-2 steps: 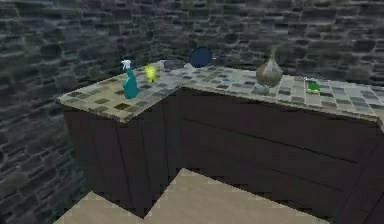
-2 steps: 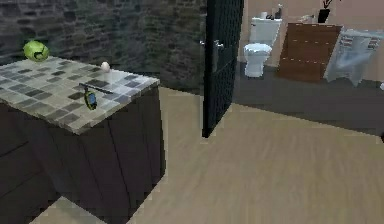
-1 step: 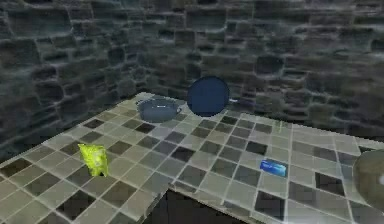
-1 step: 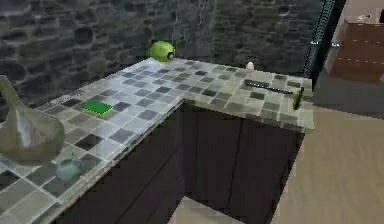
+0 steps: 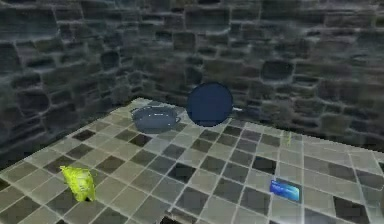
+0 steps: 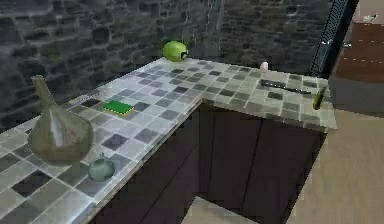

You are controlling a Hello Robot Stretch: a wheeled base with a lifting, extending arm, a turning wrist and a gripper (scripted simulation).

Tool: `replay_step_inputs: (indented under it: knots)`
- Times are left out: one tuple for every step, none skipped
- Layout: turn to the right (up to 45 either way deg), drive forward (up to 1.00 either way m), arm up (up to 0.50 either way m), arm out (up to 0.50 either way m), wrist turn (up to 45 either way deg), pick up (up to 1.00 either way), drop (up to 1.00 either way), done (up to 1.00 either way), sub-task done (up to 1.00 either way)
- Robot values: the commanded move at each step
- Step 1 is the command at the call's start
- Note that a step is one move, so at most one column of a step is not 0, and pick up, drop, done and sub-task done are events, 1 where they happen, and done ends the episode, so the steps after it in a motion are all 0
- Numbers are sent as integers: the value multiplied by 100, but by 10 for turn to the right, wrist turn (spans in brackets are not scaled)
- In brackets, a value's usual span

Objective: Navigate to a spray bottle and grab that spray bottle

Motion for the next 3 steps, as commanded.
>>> replay_step_inputs:
  knots:
    - [-450,0,0,0,0,0,0,0,0]
    - [-450,0,0,0,0,0,0,0,0]
    - [-450,0,0,0,0,0,0,0,0]
